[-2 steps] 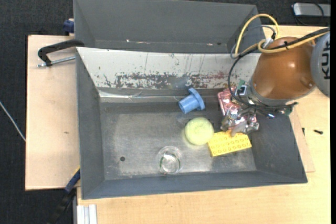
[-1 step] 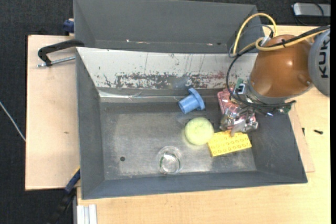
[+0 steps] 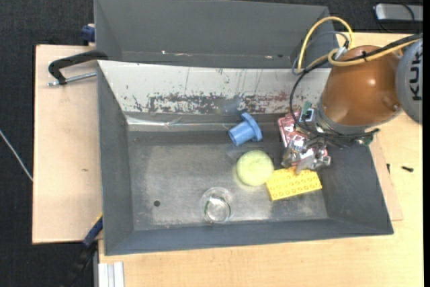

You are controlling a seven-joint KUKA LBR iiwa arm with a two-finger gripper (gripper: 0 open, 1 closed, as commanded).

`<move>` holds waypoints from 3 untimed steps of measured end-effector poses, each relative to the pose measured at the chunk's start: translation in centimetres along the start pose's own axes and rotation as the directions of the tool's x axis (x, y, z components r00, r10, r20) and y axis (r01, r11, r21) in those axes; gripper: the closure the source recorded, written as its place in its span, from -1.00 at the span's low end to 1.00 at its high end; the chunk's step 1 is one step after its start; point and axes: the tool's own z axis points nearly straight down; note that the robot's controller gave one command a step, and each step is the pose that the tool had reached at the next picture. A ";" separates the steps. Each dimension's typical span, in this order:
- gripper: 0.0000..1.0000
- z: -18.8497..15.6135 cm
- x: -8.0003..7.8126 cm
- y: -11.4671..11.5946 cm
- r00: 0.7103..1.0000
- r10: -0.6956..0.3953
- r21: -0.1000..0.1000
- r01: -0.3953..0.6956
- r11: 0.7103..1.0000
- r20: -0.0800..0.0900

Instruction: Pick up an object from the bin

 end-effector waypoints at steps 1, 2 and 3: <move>1.00 0.0 -0.3 0.2 1.000 -0.018 0.003 0.018 1.000 -0.004; 1.00 -0.1 0.3 0.9 1.000 -0.025 0.018 0.025 1.000 0.008; 1.00 -0.1 0.3 0.9 1.000 -0.025 0.018 0.025 1.000 0.008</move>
Offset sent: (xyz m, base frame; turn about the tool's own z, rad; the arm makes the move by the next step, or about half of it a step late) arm -0.0229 0.0041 -0.0130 -0.0295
